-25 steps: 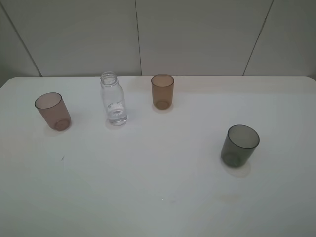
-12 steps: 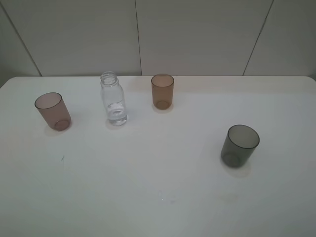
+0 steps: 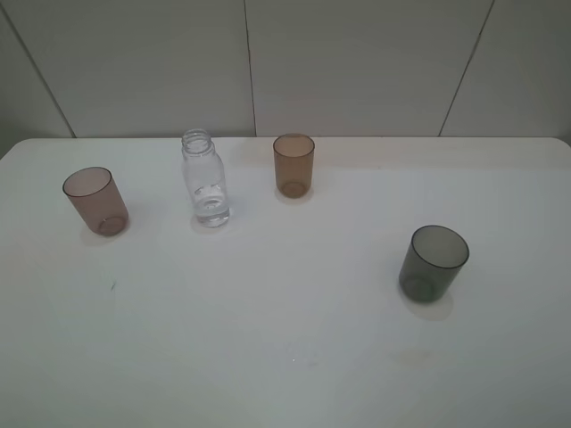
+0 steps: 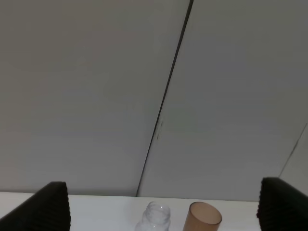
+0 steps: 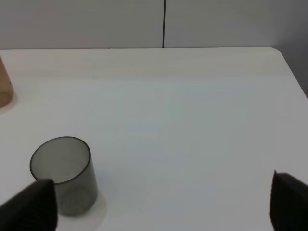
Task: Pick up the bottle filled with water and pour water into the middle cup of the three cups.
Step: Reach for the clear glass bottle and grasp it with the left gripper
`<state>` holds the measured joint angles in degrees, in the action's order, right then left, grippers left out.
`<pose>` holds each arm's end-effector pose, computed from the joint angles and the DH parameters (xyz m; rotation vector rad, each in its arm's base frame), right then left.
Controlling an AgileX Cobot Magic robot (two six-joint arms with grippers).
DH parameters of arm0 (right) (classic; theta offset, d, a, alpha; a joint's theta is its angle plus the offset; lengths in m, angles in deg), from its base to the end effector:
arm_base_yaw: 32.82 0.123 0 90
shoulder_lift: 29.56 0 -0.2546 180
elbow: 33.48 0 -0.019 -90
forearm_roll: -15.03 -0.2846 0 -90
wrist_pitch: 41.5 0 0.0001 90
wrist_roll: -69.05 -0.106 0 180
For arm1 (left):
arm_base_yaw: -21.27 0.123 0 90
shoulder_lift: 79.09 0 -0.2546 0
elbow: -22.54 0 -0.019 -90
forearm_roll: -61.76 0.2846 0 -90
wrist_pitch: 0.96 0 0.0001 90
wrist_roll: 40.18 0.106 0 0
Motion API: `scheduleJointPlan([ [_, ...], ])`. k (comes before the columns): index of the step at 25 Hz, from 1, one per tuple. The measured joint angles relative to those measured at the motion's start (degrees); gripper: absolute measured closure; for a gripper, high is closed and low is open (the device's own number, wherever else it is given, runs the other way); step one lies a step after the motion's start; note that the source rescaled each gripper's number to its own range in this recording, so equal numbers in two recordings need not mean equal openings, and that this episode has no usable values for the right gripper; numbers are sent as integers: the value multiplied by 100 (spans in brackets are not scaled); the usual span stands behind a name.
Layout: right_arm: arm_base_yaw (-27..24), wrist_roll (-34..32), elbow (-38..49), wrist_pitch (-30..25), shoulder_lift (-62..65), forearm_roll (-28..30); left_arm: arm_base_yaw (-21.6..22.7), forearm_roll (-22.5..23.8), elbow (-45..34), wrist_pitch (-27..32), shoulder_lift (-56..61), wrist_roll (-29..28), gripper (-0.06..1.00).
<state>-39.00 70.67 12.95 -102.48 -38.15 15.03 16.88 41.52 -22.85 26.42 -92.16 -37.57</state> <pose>0.0654 -0.0071 0.2932 0.0806 2.0240 -0.0861 0.0872 -0.0236 0.3558 -0.0134 1.4865 -0.3992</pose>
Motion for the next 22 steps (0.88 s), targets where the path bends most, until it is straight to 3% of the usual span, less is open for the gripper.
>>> scheduleJointPlan([
  [6, 0, 0, 0, 0, 0, 0, -54, -156, 0, -85, -1161, 460, -6],
  [17, 0, 0, 0, 0, 0, 0, -67, -895, 0, -93, -3616, 1946, -6],
  [22, 0, 0, 0, 0, 0, 0, -67, -1172, 0, -244, -4506, 2120, -6],
])
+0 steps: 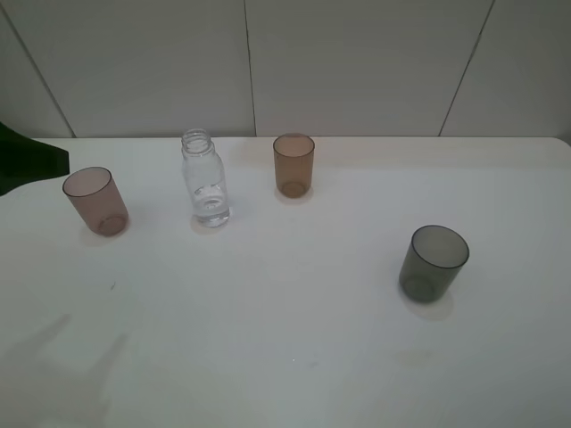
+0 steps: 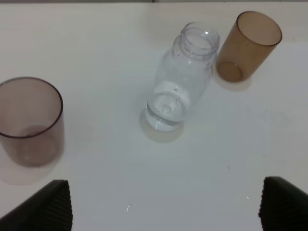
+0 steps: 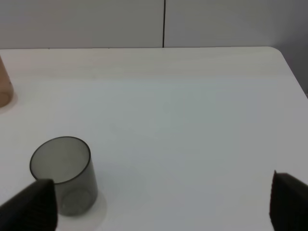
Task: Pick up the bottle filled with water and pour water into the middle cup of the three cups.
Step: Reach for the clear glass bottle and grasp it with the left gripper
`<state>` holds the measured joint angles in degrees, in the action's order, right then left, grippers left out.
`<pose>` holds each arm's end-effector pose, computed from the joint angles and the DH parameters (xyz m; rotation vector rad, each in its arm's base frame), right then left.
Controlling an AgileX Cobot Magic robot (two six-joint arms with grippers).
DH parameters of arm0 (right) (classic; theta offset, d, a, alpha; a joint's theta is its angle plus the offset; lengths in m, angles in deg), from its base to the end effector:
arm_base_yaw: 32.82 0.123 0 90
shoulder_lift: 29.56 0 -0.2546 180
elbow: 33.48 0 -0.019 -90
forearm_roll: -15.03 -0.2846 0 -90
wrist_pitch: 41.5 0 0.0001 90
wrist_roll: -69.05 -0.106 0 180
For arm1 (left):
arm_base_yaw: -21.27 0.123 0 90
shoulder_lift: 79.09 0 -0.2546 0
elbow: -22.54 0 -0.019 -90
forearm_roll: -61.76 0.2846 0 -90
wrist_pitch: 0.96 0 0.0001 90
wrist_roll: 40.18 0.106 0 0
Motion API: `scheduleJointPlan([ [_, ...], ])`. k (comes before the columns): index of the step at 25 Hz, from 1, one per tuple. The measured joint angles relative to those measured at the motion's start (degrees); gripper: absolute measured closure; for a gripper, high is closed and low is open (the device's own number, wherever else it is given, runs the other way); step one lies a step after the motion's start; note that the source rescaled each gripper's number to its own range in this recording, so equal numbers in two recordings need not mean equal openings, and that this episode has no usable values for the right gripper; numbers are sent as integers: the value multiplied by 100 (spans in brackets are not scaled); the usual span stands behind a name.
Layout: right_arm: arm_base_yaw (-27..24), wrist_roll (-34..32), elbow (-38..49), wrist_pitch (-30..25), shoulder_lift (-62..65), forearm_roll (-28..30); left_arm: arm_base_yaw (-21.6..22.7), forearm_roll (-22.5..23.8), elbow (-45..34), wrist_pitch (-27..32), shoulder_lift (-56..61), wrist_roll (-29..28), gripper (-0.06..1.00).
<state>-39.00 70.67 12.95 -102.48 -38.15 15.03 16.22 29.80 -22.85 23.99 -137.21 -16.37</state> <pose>0.0654 -0.0071 0.2932 0.0806 2.0240 -0.0861 0.2282 -0.0440 0.2318 0.1162 2.1833 -0.3519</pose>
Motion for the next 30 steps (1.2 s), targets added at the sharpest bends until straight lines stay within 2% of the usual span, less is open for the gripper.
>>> scheduleJointPlan([
  [3, 0, 0, 0, 0, 0, 0, 0, -300, 0, -58, -394, 54, -6],
  [7, 0, 0, 0, 0, 0, 0, -65, -398, 0, -134, -738, 134, -6],
  [10, 0, 0, 0, 0, 0, 0, -526, -400, 0, -529, -882, 165, -6],
  [16, 0, 0, 0, 0, 0, 0, -1908, -385, -21, -1859, -1356, 175, -6],
  [21, 0, 0, 0, 0, 0, 0, -2130, -385, -21, -2583, -2069, 110, -6],
  [30, 0, 0, 0, 0, 0, 0, -2733, -380, -21, -3121, -2632, -5, -6],
])
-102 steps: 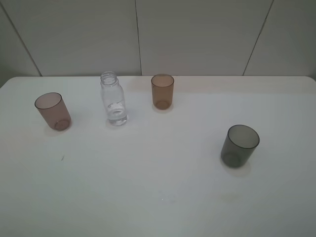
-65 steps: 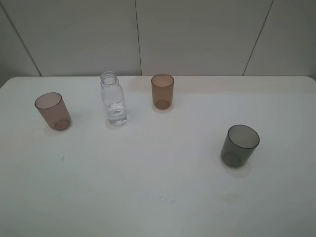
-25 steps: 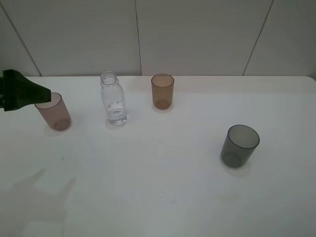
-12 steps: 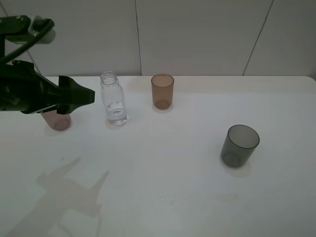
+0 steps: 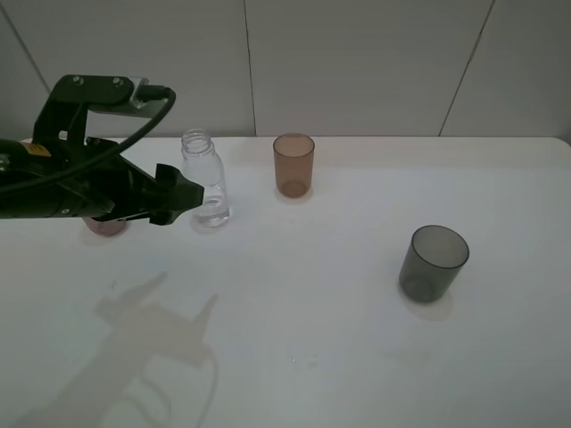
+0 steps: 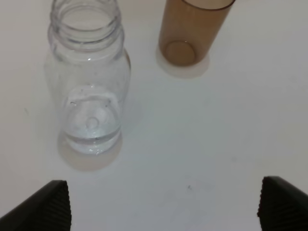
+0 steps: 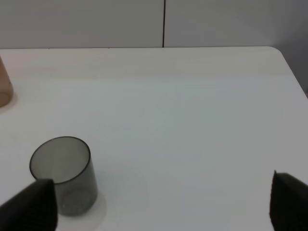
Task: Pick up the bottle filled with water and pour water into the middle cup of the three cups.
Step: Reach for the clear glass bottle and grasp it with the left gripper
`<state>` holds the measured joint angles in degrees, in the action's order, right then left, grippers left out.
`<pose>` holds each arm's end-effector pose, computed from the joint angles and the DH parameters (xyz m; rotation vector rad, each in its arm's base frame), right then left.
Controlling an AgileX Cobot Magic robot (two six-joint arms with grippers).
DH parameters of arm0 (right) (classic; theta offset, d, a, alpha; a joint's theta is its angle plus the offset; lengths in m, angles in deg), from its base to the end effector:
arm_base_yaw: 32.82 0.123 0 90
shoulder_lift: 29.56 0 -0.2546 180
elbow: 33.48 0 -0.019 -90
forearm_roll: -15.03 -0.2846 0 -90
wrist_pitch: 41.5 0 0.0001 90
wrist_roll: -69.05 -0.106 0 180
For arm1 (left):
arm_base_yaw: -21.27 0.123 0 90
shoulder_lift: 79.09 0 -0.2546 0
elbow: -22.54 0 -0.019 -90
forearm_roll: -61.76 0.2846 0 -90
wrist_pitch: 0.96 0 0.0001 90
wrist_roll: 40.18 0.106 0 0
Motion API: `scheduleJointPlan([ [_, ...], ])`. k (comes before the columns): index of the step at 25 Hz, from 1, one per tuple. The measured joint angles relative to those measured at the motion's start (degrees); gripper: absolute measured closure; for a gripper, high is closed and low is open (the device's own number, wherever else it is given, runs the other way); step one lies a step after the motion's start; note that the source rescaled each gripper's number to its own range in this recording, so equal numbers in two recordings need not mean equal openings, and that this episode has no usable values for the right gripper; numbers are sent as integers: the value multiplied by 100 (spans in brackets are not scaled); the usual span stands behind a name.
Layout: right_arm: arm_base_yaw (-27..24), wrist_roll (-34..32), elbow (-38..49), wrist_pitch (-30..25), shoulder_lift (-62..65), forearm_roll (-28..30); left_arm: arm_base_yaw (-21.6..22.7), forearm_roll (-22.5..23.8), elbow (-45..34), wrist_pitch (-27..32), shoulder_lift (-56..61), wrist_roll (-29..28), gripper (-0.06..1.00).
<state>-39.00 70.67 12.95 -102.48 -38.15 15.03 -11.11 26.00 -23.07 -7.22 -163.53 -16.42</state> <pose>0.0654 -0.0071 0.2932 0.0806 2.0240 -0.0861 0.2502 -0.1508 0.1471 0.3568 2.1744 -0.3669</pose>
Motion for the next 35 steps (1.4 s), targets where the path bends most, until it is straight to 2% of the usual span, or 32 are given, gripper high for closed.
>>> scheduleJointPlan([
  [6, 0, 0, 0, 0, 0, 0, -22, 19, 0, -175, -32, 176, -6],
  [9, 0, 0, 0, 0, 0, 0, 216, 26, 0, -167, -112, 226, -6],
  [14, 0, 0, 0, 0, 0, 0, 506, 427, -5, -433, -382, 243, -6],
  [27, 0, 0, 0, 0, 0, 0, 333, 495, 0, -2081, -1675, 239, -6],
  [31, 0, 0, 0, 0, 0, 0, 159, 495, 0, -2510, -2075, 93, -6],
  [35, 0, 0, 0, 0, 0, 0, -69, 573, -53, -3260, -2486, -245, -6],
])
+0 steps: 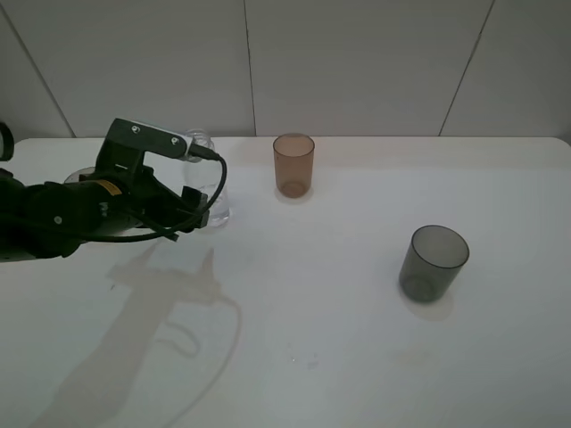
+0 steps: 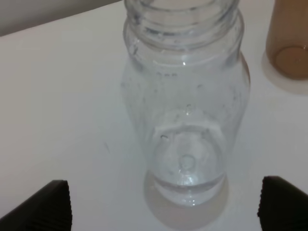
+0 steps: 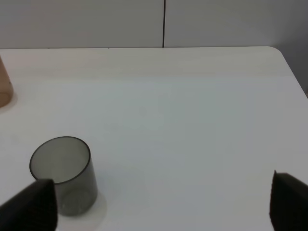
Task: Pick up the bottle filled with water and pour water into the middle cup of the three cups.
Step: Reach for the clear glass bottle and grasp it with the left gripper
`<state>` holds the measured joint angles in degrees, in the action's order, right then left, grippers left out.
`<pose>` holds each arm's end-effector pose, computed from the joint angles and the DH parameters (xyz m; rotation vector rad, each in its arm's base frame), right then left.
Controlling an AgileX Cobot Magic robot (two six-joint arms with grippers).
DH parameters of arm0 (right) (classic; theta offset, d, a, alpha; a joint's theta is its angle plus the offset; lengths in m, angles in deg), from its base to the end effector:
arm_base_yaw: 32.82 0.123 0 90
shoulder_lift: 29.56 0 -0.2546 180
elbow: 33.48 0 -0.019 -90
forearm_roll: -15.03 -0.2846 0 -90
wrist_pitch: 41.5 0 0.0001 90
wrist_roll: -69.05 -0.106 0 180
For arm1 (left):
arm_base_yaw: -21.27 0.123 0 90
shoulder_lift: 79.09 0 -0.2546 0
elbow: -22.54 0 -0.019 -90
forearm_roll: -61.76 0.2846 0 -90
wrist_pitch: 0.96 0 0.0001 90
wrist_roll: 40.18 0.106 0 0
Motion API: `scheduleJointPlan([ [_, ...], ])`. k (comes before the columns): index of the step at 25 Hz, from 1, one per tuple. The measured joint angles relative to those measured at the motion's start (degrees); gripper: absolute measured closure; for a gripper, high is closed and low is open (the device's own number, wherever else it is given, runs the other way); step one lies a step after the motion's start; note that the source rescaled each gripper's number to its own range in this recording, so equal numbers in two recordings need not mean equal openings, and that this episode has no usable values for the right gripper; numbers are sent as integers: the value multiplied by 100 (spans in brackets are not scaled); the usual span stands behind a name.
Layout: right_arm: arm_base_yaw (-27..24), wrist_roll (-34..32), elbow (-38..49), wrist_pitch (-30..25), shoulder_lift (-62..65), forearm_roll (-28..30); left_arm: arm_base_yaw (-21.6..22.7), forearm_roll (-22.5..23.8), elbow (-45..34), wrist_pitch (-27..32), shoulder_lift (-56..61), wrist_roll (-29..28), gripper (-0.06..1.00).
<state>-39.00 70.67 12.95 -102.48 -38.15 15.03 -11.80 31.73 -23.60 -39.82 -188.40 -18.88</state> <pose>0.0654 -0.0071 0.2932 0.0806 2.0240 -0.0861 0.2749 -0.1393 0.0611 0.3536 2.0444 -0.0481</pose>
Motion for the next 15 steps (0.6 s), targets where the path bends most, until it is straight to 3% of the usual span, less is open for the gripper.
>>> scheduleJointPlan([
  [6, 0, 0, 0, 0, 0, 0, -65, 827, -419, -1667, -516, -1220, -6],
  [9, 0, 0, 0, 0, 0, 0, -71, 1181, -438, -2208, -799, -1391, -6],
  [15, 0, 0, 0, 0, 0, 0, -71, 1101, -456, -2907, -1325, -1423, -6],
])
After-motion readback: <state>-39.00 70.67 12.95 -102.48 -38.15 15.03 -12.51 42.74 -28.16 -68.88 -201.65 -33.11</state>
